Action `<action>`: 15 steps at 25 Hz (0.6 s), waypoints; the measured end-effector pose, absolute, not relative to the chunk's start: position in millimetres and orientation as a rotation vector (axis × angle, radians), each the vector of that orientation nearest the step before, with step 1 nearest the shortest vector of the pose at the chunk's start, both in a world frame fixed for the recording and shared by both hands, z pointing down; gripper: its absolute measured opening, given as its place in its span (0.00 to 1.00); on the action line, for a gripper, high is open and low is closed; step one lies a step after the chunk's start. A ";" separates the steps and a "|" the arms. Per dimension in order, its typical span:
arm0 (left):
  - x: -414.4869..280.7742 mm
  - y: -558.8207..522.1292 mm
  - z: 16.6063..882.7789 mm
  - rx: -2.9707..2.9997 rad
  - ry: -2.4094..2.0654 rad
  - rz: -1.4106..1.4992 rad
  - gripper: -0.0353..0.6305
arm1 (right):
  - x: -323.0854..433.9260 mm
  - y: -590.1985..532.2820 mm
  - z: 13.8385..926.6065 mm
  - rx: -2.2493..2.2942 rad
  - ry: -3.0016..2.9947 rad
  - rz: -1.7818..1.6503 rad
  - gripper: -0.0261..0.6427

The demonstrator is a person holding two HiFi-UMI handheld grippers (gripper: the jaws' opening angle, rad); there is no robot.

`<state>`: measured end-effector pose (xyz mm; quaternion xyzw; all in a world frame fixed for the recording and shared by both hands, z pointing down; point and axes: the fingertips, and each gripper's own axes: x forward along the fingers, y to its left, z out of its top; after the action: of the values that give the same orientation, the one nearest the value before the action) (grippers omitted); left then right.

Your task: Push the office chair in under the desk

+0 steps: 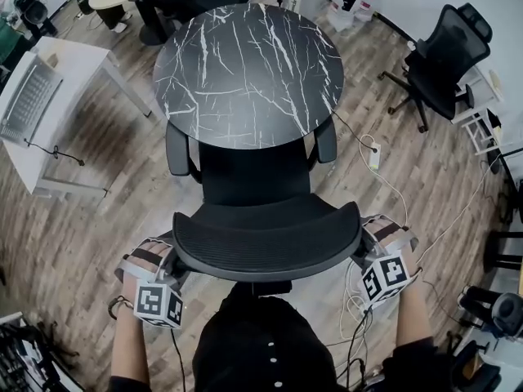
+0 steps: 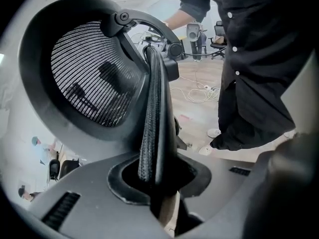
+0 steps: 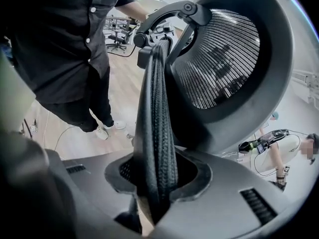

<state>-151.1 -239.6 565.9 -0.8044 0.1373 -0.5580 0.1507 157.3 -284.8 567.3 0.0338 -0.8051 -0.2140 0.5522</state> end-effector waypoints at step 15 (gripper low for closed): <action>-165.1 -262.4 561.9 -2.333 0.328 -1.597 0.21 | 142.8 -297.7 565.4 0.093 -1.908 -0.454 0.24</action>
<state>-165.1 -262.4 561.9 -0.8107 0.1141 -0.5550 0.1473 142.8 -297.7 565.4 0.0394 -0.8080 -0.1922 0.5555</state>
